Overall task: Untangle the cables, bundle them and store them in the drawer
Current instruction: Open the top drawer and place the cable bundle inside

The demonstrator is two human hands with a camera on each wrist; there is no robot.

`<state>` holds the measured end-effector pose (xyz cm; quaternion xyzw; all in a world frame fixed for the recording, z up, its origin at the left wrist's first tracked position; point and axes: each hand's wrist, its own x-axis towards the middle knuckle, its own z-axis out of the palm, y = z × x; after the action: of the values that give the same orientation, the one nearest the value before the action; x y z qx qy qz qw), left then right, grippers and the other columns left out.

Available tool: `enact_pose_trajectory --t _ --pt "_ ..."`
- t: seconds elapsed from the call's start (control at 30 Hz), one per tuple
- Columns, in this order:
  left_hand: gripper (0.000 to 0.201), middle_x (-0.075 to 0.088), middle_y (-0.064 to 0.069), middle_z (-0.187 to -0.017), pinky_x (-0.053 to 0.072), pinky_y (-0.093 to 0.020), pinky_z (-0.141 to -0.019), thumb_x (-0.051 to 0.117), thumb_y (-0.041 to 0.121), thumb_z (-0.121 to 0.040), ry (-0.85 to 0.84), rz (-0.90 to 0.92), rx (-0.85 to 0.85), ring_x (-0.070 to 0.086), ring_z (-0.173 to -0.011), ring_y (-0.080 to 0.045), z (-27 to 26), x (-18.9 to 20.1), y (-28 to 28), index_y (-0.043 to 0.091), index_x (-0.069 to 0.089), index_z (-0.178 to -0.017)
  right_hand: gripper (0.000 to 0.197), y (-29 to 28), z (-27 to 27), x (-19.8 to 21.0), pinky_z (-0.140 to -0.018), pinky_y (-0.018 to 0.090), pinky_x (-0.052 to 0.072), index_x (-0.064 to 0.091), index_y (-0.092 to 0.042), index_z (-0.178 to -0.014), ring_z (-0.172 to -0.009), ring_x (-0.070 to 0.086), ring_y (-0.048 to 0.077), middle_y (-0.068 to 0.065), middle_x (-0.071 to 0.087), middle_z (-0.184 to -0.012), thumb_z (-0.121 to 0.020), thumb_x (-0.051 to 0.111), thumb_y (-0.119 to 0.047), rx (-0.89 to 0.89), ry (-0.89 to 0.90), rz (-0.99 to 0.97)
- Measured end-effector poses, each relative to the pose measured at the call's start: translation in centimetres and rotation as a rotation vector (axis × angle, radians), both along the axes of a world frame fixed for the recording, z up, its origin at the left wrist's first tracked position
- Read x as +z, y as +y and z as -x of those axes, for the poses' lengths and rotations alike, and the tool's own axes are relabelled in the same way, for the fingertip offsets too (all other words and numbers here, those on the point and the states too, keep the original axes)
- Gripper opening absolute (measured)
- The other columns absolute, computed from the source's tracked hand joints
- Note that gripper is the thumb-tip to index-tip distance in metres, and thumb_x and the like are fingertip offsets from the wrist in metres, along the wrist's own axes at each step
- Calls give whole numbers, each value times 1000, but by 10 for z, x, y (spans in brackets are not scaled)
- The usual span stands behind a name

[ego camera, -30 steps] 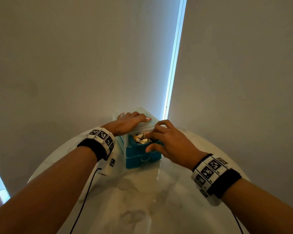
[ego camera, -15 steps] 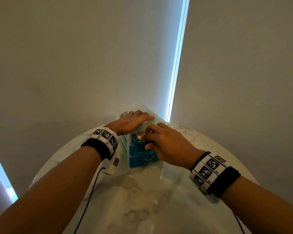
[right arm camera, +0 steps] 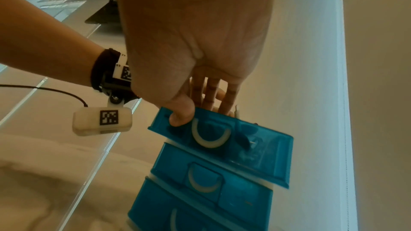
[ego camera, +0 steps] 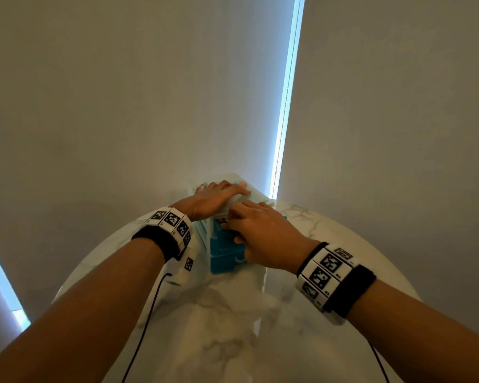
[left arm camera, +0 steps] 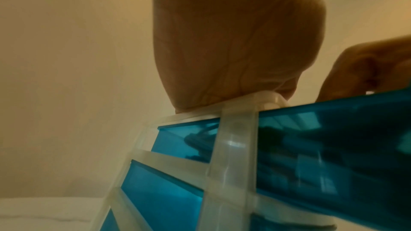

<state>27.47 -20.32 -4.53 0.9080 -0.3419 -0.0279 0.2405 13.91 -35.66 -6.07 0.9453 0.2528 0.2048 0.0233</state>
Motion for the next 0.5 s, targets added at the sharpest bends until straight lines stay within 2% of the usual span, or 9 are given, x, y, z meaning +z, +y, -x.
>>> enact_pose_trajectory --t 0.1,0.17,0.2,0.27,0.33,0.4,0.5 --pt "72 38 1 -166 2 -57 -129 9 76 -96 2 -12 11 25 -156 -26 0 -1 4 52 49 -151 60 6 4 -5 -111 45 43 62 -21 -148 -128 59 26 2 69 -139 -90 76 -19 -23 -69 71" --pt "84 37 0 -167 4 -57 -129 6 82 -85 -15 -40 -9 26 -156 -27 2 -1 6 52 45 -152 59 -1 7 -10 -111 45 46 64 -24 -146 -124 64 24 -1 72 -136 -89 80 -20 2 -91 -25" --pt "81 37 0 -167 5 -57 -129 8 81 -87 -21 -51 -9 26 -155 -28 3 1 6 50 44 -153 54 -7 8 -10 -108 43 48 67 -26 -141 -119 66 21 -4 74 -132 -89 82 -24 4 -104 -128" --pt "62 37 -2 -166 7 -55 -129 20 72 -102 -8 -30 21 27 -154 -30 6 3 5 46 46 -152 46 -24 11 -11 -98 37 53 73 -27 -129 -109 65 16 -7 73 -123 -87 86 -40 -60 -154 -346" --pt "64 34 -4 -169 6 -57 -129 21 70 -101 -5 -47 26 25 -156 -33 6 2 5 44 42 -156 46 -38 14 -13 -85 26 51 74 -26 -115 -102 56 10 -9 66 -114 -82 85 -55 -142 -192 -469" --pt "76 30 -5 -171 5 -58 -130 14 72 -92 -22 -94 -9 22 -157 -33 3 0 7 45 37 -160 40 -45 14 -15 -77 20 45 75 -26 -104 -95 52 5 -12 66 -105 -83 78 -61 -170 -160 -511" --pt "76 29 -4 -171 3 -55 -130 18 75 -96 -43 -104 -20 21 -157 -30 2 3 5 41 36 -161 36 -48 10 -21 -71 13 35 76 -24 -100 -83 53 5 -10 73 -97 -92 70 -58 -151 -175 -402"
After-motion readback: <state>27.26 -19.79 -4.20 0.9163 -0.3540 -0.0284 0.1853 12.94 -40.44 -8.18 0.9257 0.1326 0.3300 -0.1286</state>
